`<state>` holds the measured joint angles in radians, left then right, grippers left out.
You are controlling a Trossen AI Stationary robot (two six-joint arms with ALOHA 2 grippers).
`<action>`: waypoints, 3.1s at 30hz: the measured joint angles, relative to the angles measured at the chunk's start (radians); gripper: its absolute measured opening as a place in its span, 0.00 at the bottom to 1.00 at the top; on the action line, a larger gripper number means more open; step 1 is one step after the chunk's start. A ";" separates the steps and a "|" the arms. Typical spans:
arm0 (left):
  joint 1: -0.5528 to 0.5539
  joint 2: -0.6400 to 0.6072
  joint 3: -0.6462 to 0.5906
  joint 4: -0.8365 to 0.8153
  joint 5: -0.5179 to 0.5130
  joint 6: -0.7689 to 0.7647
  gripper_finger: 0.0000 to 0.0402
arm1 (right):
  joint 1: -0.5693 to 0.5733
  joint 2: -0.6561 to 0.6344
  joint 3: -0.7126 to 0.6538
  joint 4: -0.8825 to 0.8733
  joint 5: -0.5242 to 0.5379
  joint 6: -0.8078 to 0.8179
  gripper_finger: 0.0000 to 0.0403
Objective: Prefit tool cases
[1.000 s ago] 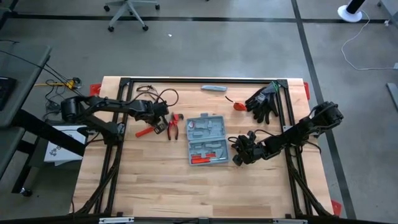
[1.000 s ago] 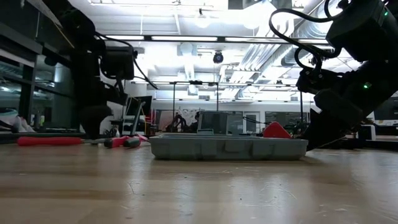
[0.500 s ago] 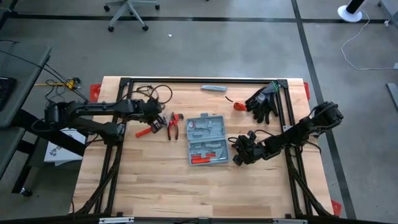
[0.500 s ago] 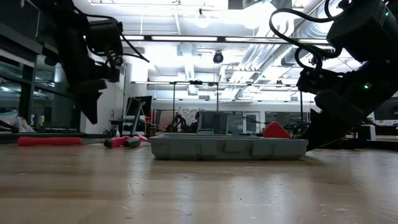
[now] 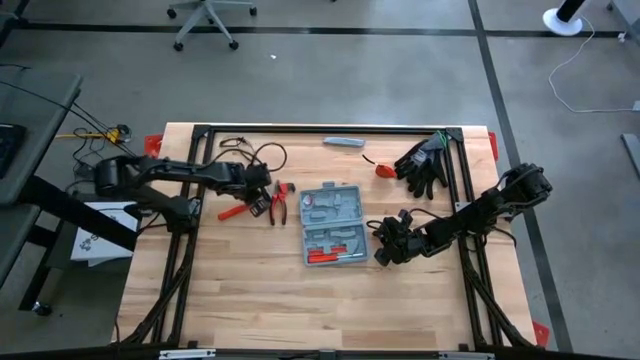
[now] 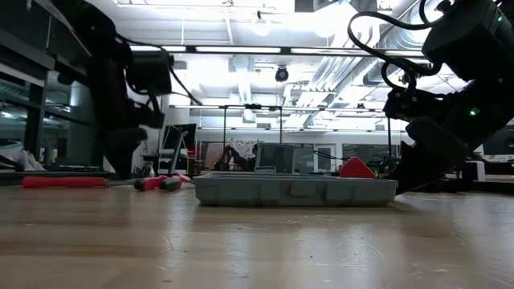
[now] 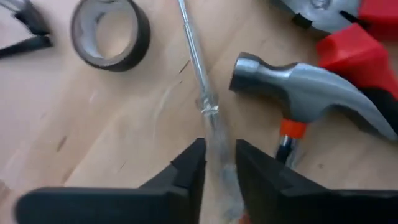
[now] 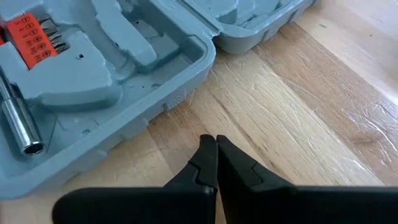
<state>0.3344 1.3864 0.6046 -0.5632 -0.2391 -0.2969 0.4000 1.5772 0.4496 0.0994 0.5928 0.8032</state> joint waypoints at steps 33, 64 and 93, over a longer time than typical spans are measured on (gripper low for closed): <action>-0.087 -0.219 -0.002 -0.123 0.054 -0.191 0.05 | 0.040 0.001 -0.001 -0.002 0.054 -0.045 0.00; -0.436 0.386 0.321 0.504 0.117 0.130 0.02 | 0.039 0.000 -0.001 0.002 0.096 -0.034 0.00; -0.519 0.186 0.234 0.577 0.021 0.184 0.00 | -0.094 0.003 0.078 0.400 -0.102 -0.412 0.00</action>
<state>-0.1844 1.5728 0.8383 0.0138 -0.2185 -0.1130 0.3065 1.5802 0.5277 0.4995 0.4907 0.3907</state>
